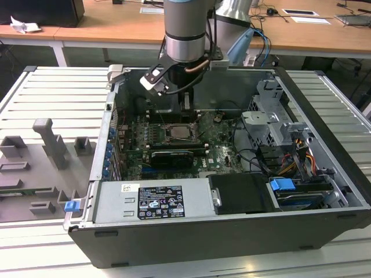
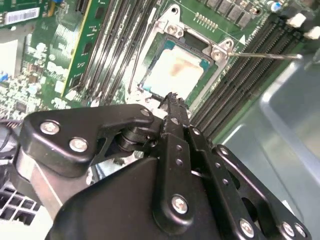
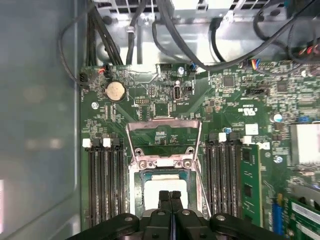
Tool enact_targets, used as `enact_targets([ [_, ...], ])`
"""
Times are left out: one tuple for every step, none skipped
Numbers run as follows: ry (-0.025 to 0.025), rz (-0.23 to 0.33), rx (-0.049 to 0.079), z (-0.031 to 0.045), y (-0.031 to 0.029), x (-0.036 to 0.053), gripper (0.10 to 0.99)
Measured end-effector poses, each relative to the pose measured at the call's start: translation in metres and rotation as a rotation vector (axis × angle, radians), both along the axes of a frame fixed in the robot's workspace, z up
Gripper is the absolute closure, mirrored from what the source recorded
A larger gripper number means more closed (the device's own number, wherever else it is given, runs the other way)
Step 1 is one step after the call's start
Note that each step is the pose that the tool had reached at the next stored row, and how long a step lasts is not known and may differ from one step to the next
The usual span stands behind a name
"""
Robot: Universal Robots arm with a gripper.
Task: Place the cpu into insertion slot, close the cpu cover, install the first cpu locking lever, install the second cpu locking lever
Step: 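Close the cpu cover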
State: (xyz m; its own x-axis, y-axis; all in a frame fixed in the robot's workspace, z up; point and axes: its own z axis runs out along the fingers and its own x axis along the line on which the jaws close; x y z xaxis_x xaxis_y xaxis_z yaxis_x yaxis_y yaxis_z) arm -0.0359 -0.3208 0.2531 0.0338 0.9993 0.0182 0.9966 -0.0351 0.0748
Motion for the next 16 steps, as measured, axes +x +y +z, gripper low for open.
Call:
enact_targets([
  [0.0001,0.0,0.0,0.0057,0.0,0.0,0.98],
  [0.0001,0.0,0.0,0.0091,0.0,0.0,0.98],
  [0.0001,0.0,0.0,0.0093,0.0,0.0001,0.98],
  [0.0006,0.0,0.001,0.0093,0.0001,0.0045,0.98],
  [0.0021,0.0,0.001,0.0094,0.0,0.0103,0.98],
  [0.0035,0.0,0.002,0.0093,0.0,0.0153,0.98],
  [0.0056,0.0,0.003,0.0093,0.0,0.022,0.98],
  [0.0067,0.0,0.003,0.0093,0.0,0.0285,0.98],
  [0.0069,0.0,0.003,0.0102,0.0001,0.0315,0.98],
  [0.0067,0.0,0.003,0.0132,0.0001,0.0319,0.98],
  [0.0066,0.0,0.003,0.0141,0.0001,0.0321,0.98],
  [0.0066,0.0,0.004,0.0141,0.0001,0.0323,0.98],
  [0.0066,0.0,0.004,0.014,0.0001,0.0323,0.98],
  [0.0066,0.0,0.004,0.0141,0.0001,0.0324,0.98],
  [0.0067,0.0,0.003,0.0141,0.0001,0.0328,0.98],
  [0.0067,0.0,0.003,0.0142,0.0001,0.034,0.98],
])
